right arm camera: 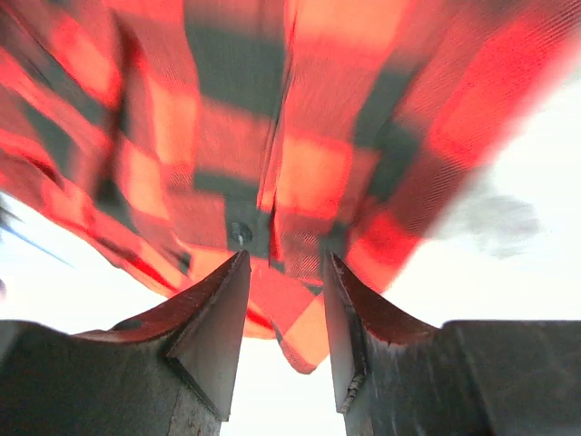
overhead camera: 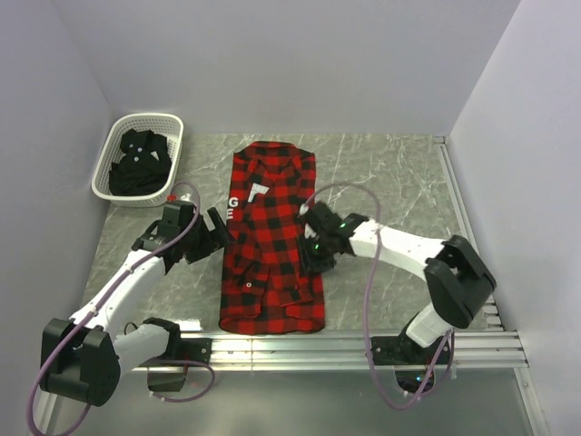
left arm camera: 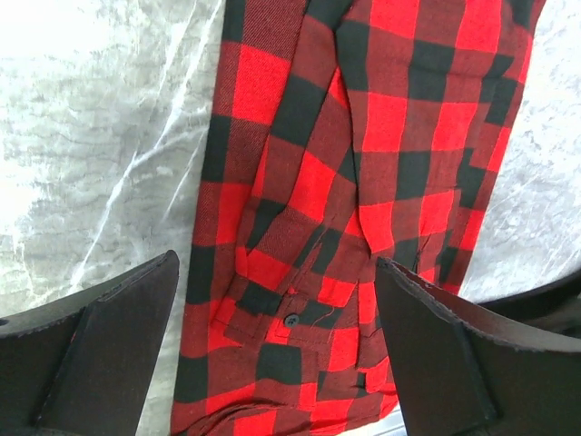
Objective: Fold and stack the long sleeve shirts
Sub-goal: Fold the shirt
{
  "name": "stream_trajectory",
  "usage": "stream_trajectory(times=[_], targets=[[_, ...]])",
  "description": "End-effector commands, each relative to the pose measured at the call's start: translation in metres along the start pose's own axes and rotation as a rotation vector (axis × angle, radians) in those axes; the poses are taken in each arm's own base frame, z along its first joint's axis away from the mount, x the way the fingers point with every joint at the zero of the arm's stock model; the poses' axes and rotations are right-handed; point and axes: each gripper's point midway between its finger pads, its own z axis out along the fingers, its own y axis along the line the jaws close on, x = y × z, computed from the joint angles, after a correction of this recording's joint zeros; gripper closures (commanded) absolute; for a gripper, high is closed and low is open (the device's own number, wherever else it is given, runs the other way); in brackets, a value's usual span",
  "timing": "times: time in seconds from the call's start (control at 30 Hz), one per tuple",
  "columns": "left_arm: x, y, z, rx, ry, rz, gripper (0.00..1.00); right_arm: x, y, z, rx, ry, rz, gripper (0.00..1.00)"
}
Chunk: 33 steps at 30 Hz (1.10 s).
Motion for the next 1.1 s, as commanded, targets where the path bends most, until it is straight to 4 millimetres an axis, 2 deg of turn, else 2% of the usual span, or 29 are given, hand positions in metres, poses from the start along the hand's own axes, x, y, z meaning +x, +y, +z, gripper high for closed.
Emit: stream_trajectory(times=[0.0, 0.07, 0.17, 0.23, 0.27, 0.33, 0.37, 0.5, 0.57, 0.73, 0.83, 0.97, 1.0, 1.07], targets=[[0.007, -0.003, 0.003, 0.019, 0.032, -0.007, 0.04, -0.08, -0.015, -0.047, 0.045, -0.291, 0.039, 0.54], [0.012, -0.004, 0.006, 0.028, 0.059, -0.007, 0.05, -0.113, -0.037, -0.058, 0.032, -0.374, 0.146, 0.55], [0.022, 0.0, 0.012, 0.022, 0.099, -0.005, 0.05, -0.149, -0.056, -0.065, -0.018, -0.453, 0.28, 0.56], [0.028, 0.003, 0.015, 0.014, 0.119, -0.003, 0.05, -0.166, -0.057, -0.064, -0.066, -0.478, 0.31, 0.59], [0.029, 0.004, 0.016, 0.013, 0.122, -0.003, 0.05, -0.176, -0.057, -0.057, -0.095, -0.484, 0.327, 0.59], [0.034, 0.005, 0.018, 0.019, 0.132, -0.006, 0.05, -0.192, -0.054, -0.055, -0.154, -0.49, 0.34, 0.62], [0.037, 0.006, 0.018, 0.018, 0.139, -0.012, 0.05, -0.203, -0.056, -0.046, -0.17, -0.489, 0.369, 0.63], [0.043, 0.007, 0.019, 0.019, 0.153, -0.014, 0.06, -0.214, -0.068, -0.017, -0.157, -0.464, 0.433, 0.64], [0.045, 0.008, 0.019, 0.021, 0.157, -0.014, 0.06, -0.216, -0.08, -0.003, -0.122, -0.459, 0.461, 0.66], [0.046, 0.006, 0.018, 0.032, 0.161, -0.016, 0.06, -0.22, -0.106, 0.016, -0.068, -0.441, 0.499, 0.75], [0.048, 0.006, 0.017, 0.032, 0.168, -0.021, 0.05, -0.217, -0.123, 0.016, -0.004, -0.445, 0.496, 0.76], [0.05, 0.003, 0.016, 0.041, 0.181, -0.033, 0.05, -0.218, -0.137, 0.003, 0.038, -0.471, 0.486, 0.76], [0.051, 0.003, 0.015, 0.043, 0.186, -0.039, 0.05, -0.216, -0.136, 0.001, 0.029, -0.467, 0.484, 0.76], [0.055, 0.005, 0.013, 0.031, 0.206, -0.047, 0.05, -0.215, -0.128, -0.019, 0.012, -0.498, 0.468, 0.75]])
